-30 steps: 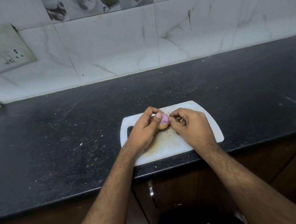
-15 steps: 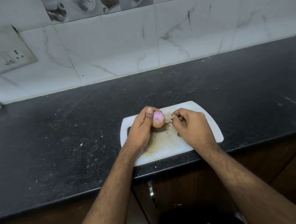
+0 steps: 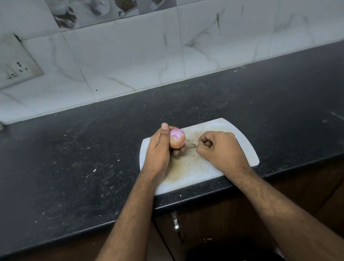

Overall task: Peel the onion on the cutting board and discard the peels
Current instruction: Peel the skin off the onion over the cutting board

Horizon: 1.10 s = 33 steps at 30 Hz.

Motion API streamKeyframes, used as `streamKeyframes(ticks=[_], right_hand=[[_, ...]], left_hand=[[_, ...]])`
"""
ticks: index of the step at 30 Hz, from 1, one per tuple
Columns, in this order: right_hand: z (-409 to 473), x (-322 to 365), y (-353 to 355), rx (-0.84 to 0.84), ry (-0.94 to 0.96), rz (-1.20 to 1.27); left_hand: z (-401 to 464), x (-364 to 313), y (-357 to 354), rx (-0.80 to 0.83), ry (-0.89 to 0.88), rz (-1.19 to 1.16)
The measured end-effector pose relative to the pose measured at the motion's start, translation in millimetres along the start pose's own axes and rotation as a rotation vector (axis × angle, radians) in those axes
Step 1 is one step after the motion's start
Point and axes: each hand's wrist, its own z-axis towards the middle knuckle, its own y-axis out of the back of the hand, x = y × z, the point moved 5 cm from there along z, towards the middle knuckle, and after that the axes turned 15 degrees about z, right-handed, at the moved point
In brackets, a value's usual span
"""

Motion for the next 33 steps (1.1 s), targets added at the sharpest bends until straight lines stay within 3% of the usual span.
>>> streamKeyframes(ticks=[16, 33], right_hand=[[-2.0, 6.1, 3.7, 0.021, 0.113, 0.184], [-1.7, 2.3, 2.9, 0.02, 0.149, 0.203]], left_hand=[[2.1, 2.3, -5.1, 0.088, -0.103, 0.043], [-1.2, 2.0, -6.7, 0.178, -0.047, -0.049]])
